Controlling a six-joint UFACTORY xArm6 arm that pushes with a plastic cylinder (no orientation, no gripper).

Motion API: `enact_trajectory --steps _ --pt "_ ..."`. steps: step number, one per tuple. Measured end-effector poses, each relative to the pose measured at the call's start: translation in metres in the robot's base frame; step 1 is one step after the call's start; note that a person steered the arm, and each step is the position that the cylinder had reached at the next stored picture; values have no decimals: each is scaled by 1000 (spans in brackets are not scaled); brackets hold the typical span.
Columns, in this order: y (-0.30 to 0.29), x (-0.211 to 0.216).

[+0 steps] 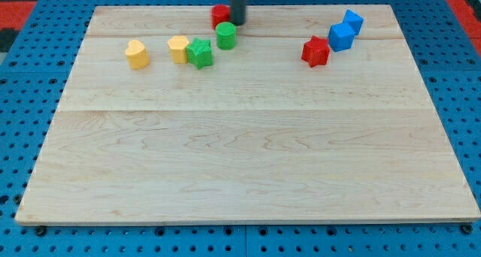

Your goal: Push the green circle into the green star

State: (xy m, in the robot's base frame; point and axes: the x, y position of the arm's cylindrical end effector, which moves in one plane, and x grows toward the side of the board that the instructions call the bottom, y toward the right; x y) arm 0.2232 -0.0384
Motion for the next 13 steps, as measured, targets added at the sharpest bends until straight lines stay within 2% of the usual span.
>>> enact_trajectory --steps 1,2,3,4,5,6,7,8,9,10,11,12,13 --pt "-36 -6" --pt "23 -28" --pt "-3 -30" --pt "-87 -26" --pt "-108 -22" --pt "-75 -15" --pt "-121 -5" --pt "-141 -3" --pt "-103 -2" --pt "-90 18" --pt "-96 60" --pt "-69 88" --pt "-22 76"
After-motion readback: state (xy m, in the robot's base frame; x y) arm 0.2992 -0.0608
